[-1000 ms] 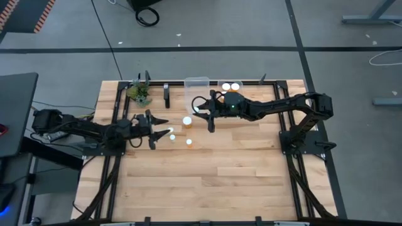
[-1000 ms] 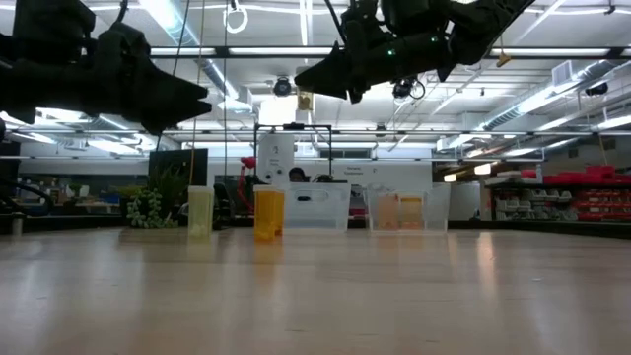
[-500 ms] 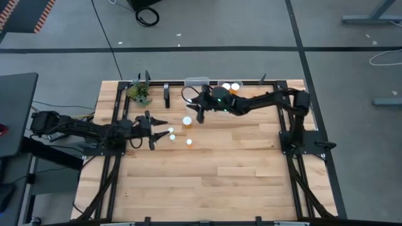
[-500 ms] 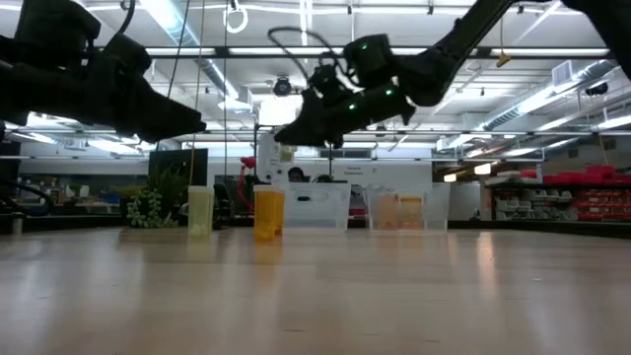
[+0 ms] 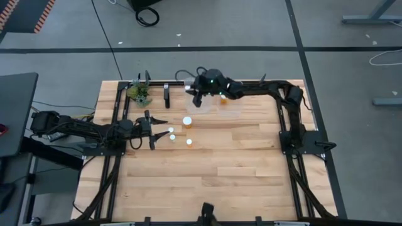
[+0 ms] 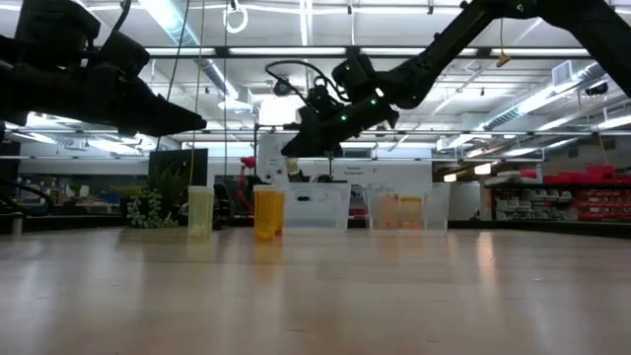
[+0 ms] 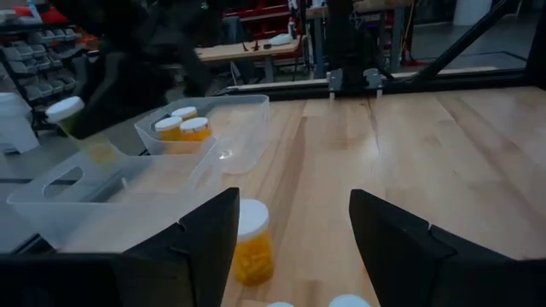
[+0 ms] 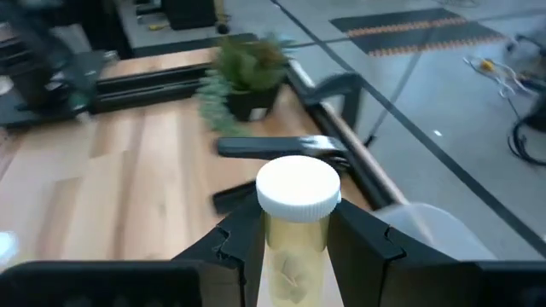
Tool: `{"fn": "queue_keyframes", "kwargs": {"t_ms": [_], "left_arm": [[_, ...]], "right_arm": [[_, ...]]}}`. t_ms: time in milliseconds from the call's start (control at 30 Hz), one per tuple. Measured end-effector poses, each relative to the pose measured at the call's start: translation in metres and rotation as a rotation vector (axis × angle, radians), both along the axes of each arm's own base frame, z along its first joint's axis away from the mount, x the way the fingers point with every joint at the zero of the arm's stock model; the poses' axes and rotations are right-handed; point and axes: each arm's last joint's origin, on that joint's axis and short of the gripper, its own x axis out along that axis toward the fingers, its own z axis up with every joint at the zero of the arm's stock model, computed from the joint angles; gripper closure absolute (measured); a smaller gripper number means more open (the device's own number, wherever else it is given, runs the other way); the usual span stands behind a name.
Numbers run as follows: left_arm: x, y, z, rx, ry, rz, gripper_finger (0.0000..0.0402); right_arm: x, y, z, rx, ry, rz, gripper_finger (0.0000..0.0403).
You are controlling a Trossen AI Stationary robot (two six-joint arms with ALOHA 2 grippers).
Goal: Pick and place medicine bottles into bin by pill shape (circle, oval)
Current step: Put the bottom right small yellow pill into the left transparent bin
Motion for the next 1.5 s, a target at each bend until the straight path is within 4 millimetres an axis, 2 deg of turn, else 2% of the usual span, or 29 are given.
{"fn": "queue_keyframes", "kwargs": {"t_ms": [100,300,633,800,1000,1133,1500], "left_arm": [[0.000,0.000,0.000,-0.003,-0.002,0.000,0.0171],[0.000,0.000,0.000,-0.003,-0.001,0.000,0.0171],[0.000,0.000,0.000,0.045,0.012,-0.004,0.0170],[0.000,0.000,0.000,0.040,0.013,-0.004,0.0170],[0.000,0.000,-0.001,0.033,0.015,-0.003,0.0170],[0.000,0.000,0.000,0.025,0.009,-0.002,0.0170],[0.000,0.000,0.001,0.012,-0.012,-0.001,0.0170]], "right_arm": [[-0.006,-0.014,-0.007,0.051,-0.004,-0.048,0.0281],[-0.001,-0.021,-0.032,0.131,0.062,-0.047,0.0281],[0.008,-0.053,-0.021,0.152,0.141,-0.046,0.0281],[0.006,-0.068,-0.033,0.185,0.208,0.022,0.0281],[0.005,-0.077,-0.032,0.188,0.210,0.132,0.0281],[0.001,-0.081,-0.033,0.175,0.218,0.145,0.0281],[0.001,-0.077,-0.037,0.062,0.245,0.254,0.0281]]}}
